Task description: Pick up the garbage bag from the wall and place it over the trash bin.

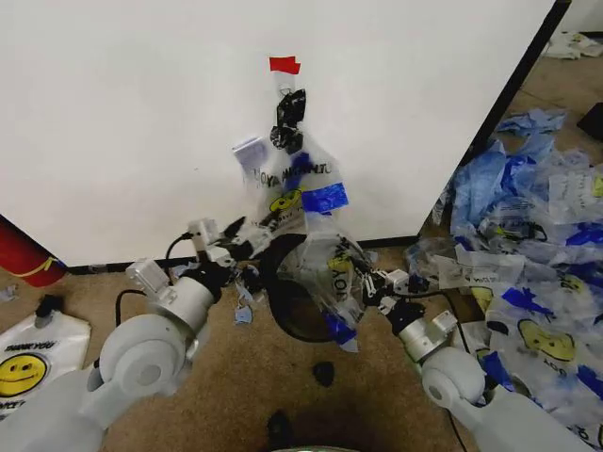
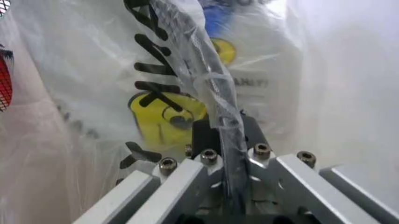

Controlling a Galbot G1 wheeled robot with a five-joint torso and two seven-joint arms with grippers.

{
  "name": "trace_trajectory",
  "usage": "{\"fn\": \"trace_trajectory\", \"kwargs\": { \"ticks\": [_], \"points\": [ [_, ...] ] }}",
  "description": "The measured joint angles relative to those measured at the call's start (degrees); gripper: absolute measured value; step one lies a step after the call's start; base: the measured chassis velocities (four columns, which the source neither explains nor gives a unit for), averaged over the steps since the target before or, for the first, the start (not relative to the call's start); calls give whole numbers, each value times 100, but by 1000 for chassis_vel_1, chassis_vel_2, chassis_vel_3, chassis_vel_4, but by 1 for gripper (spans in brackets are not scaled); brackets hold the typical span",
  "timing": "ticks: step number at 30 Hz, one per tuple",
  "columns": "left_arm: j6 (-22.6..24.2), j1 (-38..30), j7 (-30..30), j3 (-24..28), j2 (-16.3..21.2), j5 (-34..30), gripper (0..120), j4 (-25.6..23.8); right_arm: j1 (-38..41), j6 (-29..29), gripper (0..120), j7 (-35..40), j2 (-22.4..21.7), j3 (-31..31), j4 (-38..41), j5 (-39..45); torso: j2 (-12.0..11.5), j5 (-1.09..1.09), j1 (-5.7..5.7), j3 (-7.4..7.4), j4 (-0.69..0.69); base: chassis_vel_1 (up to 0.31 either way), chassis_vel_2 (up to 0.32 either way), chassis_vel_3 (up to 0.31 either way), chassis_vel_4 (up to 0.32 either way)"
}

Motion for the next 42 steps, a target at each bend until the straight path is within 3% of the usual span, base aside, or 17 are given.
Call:
{"fn": "trace_trajectory", "kwargs": {
  "ticks": [11, 17, 23, 34, 36, 42],
  "points": [
    [167, -524, -93, 549, 46, 297, 100, 564, 10, 16, 0, -9, 19, -206, 121, -148, 0, -2, 0, 0, -2, 0, 0, 0, 0],
    [239, -475, -110, 502, 224, 343, 100, 594, 32, -16, 0, 52, -9, -250, 186, -89, 0, -1, 0, 0, 0, 0, 0, 0, 0],
    [394, -464, 14, 464, 306, -18, 97, 420, 37, -17, 0, 90, -21, -233, 132, -70, 0, 0, 0, 0, -1, 0, 0, 0, 0],
    [522, -508, 192, 467, 232, -380, 96, 421, 29, -16, 0, 121, 25, -304, 114, -74, 0, 0, 0, 0, -2, 0, 0, 0, 0],
    [522, -508, 196, 463, 235, -390, 93, 433, 28, -13, 0, 119, 22, -306, 120, -74, 0, 0, 0, 0, -1, 0, 0, 0, 0],
    [496, -482, 190, 438, 258, -431, 69, 415, 27, -4, 0, 128, 19, -306, 140, -74, 0, 0, 0, 0, -1, 0, 0, 0, 0]
  ]
}}
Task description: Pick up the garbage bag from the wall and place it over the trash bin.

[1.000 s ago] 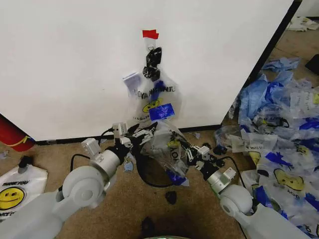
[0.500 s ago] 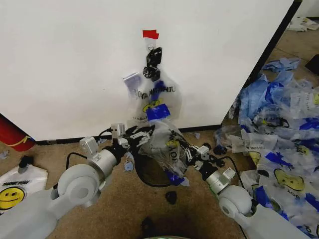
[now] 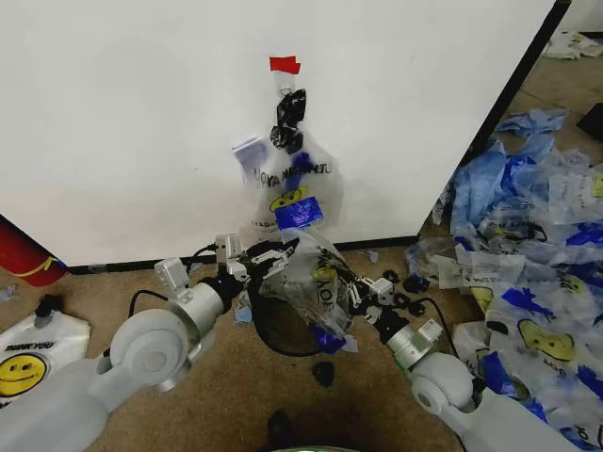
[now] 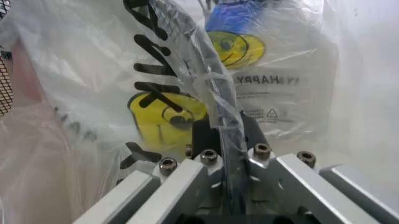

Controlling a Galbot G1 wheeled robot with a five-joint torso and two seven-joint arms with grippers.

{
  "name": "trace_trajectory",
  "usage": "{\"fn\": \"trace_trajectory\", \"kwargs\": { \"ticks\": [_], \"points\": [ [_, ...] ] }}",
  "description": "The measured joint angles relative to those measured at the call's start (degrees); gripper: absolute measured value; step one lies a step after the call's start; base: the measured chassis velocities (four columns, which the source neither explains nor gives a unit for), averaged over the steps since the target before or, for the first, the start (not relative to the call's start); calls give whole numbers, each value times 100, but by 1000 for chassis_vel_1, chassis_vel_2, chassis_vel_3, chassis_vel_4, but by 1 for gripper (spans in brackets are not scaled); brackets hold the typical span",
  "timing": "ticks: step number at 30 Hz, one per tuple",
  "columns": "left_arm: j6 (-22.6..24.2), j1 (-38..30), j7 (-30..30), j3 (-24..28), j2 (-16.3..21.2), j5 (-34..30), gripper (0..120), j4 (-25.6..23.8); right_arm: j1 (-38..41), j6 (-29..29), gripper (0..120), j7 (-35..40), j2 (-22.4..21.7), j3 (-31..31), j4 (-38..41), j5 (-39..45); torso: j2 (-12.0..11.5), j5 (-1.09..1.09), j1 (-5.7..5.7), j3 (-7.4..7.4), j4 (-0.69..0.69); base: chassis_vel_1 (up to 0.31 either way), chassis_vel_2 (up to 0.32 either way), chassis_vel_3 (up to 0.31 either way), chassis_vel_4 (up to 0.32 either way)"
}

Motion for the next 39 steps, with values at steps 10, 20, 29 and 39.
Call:
{"fn": "trace_trajectory", "kwargs": {
  "ticks": [10, 20, 29, 39],
  "points": [
    [12, 8, -35, -13, 20, -34, 36, -41, -36, 0, 0, 1, -11, 13, 61, -3, 0, 0, 0, 0, 0, 0, 0, 0, 0],
    [13, 19, -77, -23, 107, -3, 0, -92, -54, 1, 0, 18, 39, 46, 29, -26, 0, 0, 0, 0, 0, 0, 0, 0, 0],
    [-123, 39, -81, -10, 25, -190, 0, -75, -55, 6, 0, 21, 68, 31, 5, -56, 0, 0, 0, 0, 0, 0, 0, 0, 0],
    [-175, 71, -90, -134, 162, -273, 0, -163, -51, 1, 0, -32, 88, 31, 36, 360, 0, 0, 0, 0, 0, 0, 0, 0, 0]
  ]
}}
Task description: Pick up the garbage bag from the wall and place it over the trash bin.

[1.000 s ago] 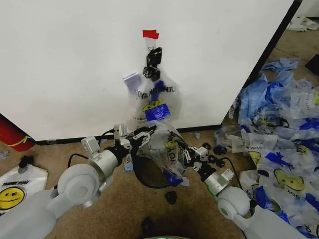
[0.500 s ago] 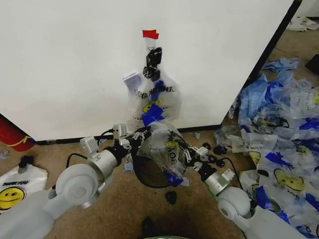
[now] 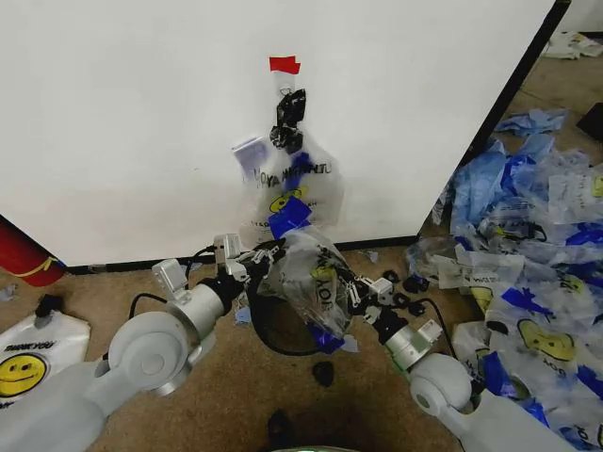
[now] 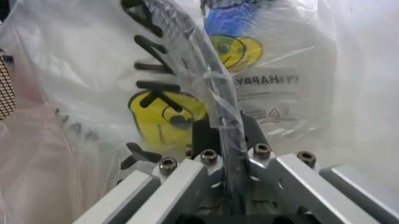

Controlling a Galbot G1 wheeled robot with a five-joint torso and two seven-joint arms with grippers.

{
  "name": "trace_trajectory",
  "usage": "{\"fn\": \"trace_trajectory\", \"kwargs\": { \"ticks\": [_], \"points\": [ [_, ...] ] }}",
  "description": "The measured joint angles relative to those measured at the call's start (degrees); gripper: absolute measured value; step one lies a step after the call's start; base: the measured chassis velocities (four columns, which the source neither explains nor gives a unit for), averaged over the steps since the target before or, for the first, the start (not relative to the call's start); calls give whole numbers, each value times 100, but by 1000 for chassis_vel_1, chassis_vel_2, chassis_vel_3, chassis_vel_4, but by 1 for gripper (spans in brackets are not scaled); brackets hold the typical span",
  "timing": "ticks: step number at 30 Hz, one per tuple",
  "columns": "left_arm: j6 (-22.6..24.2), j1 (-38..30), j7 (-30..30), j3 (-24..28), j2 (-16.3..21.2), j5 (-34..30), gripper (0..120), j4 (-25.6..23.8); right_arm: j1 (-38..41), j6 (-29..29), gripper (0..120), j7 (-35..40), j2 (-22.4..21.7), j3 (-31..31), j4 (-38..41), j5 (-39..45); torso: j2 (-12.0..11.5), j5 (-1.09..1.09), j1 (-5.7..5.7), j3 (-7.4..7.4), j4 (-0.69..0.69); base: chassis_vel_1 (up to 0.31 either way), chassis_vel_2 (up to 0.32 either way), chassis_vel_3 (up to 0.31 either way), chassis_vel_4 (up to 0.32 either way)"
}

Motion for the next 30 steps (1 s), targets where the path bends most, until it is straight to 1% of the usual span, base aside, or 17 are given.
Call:
{"fn": "trace_trajectory", "kwargs": {
  "ticks": [5, 12, 17, 23, 30],
  "points": [
    [2, 61, -53, -178, 185, -62, 0, -66, -53, 15, 0, -158, 93, -8, -44, 345, 0, 0, 0, 0, 0, 0, 0, 0, 0],
    [5, 73, -93, -265, 334, -100, 0, -109, -111, 91, 0, -332, 142, 49, -125, 513, 0, 0, 0, 0, 0, 0, 0, 0, 0],
    [4, 60, -132, -304, 479, -126, 0, -79, -286, 141, 0, -410, 250, 300, -246, 676, 0, 0, 0, 0, -1, 0, 0, 0, 0],
    [-6, 69, -132, -305, 505, -131, 0, -42, -448, 185, 0, -532, 296, 535, -272, 723, 0, 0, 0, 0, 0, 0, 0, 0, 0],
    [-7, 119, -94, -270, 420, -96, 0, 46, -543, 213, 0, -625, 295, 670, -289, 816, 0, 0, 0, 0, 0, 0, 0, 0, 0]
  ]
}}
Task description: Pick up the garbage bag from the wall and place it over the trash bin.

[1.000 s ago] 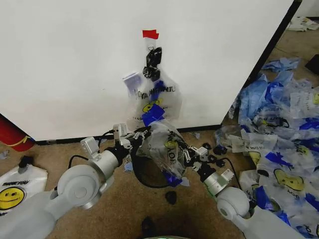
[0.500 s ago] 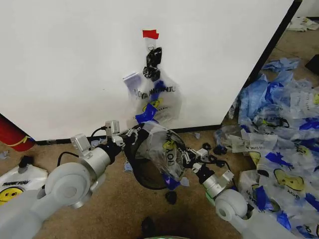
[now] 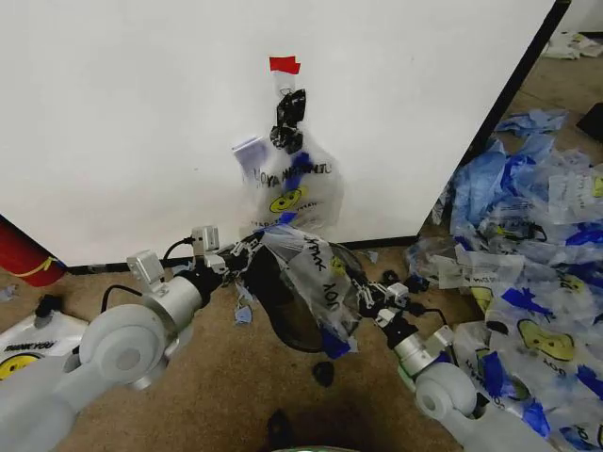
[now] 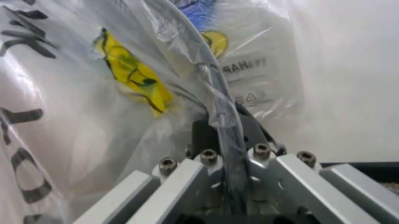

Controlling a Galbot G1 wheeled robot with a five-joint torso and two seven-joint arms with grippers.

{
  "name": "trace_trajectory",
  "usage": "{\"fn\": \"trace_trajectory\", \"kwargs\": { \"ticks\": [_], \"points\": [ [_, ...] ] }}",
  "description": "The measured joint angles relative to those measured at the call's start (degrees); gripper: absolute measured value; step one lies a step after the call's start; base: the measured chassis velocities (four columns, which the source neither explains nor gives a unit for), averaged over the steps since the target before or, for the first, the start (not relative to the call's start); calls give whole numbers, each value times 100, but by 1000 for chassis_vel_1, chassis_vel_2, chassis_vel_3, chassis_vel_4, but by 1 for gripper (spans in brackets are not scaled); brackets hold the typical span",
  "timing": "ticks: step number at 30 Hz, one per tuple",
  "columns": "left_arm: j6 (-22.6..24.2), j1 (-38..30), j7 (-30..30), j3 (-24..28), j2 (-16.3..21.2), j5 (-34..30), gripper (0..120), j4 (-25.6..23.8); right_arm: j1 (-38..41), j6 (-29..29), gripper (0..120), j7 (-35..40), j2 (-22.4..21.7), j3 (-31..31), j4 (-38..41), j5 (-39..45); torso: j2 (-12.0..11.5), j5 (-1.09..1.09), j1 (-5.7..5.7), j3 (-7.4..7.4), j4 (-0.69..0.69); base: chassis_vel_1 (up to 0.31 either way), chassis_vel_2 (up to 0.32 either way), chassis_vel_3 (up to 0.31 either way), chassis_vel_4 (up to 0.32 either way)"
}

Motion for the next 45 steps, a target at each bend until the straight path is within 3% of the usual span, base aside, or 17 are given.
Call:
{"fn": "trace_trajectory", "kwargs": {
  "ticks": [45],
  "points": [
    [-233, 190, 272, 363, -466, 542, 0, 741, 19, -213, 0, 262, 40, 360, 315, 977, 0, 0, 0, 0, 1, 0, 0, 0, 0]
  ]
}}
